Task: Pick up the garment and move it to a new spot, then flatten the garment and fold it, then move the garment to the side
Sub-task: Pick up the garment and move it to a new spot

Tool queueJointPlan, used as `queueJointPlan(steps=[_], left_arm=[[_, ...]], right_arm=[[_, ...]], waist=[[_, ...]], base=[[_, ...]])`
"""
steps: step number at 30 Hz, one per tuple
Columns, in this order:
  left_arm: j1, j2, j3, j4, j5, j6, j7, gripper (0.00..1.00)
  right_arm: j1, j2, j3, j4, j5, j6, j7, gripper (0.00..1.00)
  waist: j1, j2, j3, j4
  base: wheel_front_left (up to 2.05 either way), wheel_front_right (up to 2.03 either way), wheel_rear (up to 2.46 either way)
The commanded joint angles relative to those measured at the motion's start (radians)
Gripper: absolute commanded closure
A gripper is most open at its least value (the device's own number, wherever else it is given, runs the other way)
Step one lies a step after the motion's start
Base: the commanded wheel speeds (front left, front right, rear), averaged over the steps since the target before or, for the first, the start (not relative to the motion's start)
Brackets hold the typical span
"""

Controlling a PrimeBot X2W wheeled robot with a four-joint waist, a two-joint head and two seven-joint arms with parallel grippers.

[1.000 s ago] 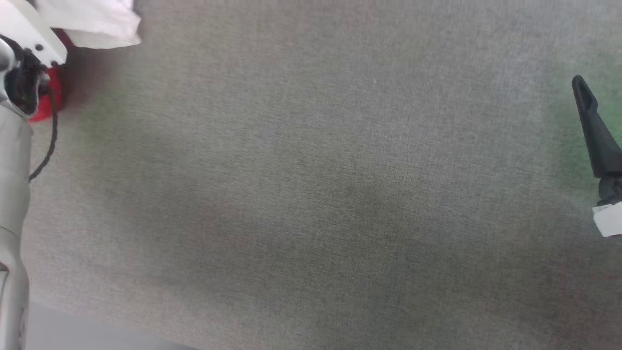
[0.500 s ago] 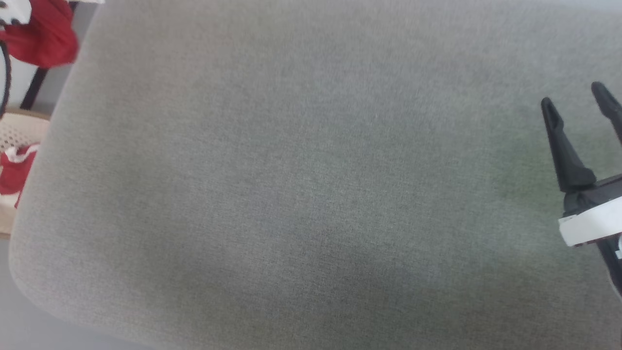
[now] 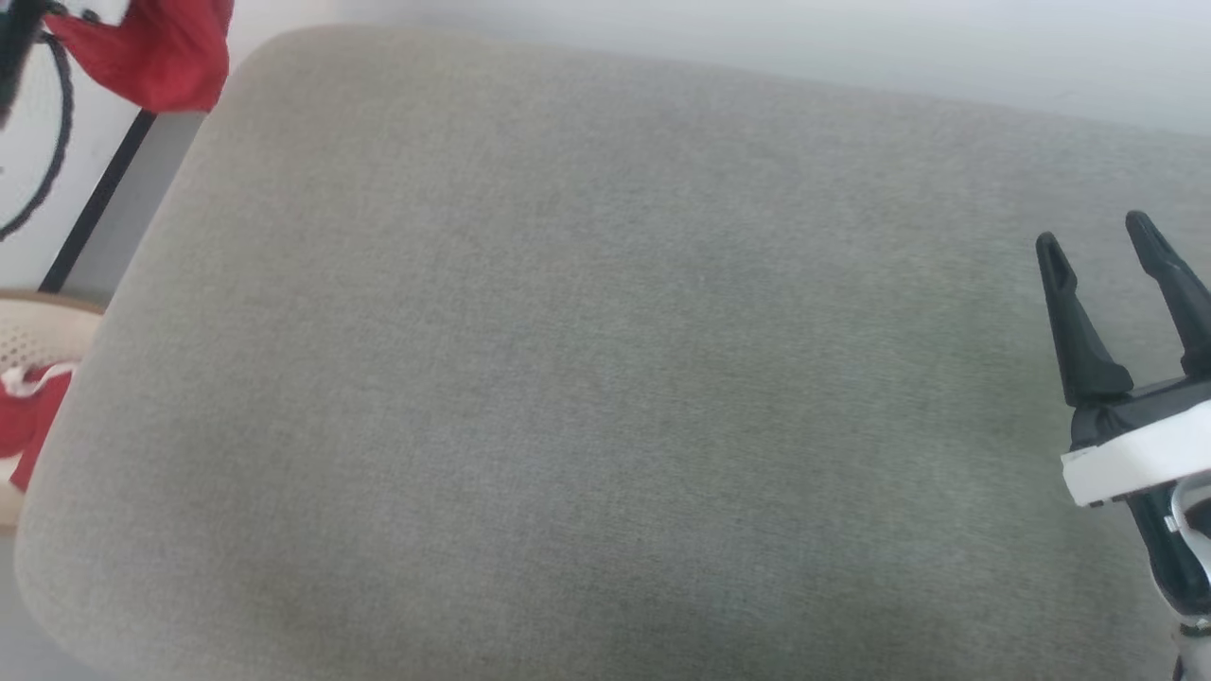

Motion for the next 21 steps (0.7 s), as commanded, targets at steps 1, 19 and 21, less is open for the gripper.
queueJointPlan(steps=[1, 19, 21], left_arm=[[0.011, 0.002, 0.001, -0.017, -0.007, 0.007, 0.007, 1.00], [0.258, 0.032, -0.074, -0.695, -0.065, 0.167, 0.355, 1.00], [0.262, 0.016, -0.096, -0.719, -0.058, 0.163, 0.368, 1.00]], right_arm=[[0.010, 0.005, -0.002, 0.003, -0.007, -0.001, -0.010, 0.00], [-0.022, 0.064, -0.035, 0.073, -0.010, -0.001, -0.080, 0.00], [-0.026, 0.071, -0.038, 0.086, -0.008, -0.001, -0.089, 0.00]], waist=[[0.0000, 0.0000, -0.011, -0.012], [0.0000, 0.0000, 0.011, -0.261], [0.0000, 0.0000, 0.020, -0.291]], base=[[0.00, 0.00, 0.00], [0.00, 0.00, 0.00], [0.00, 0.00, 0.00]])
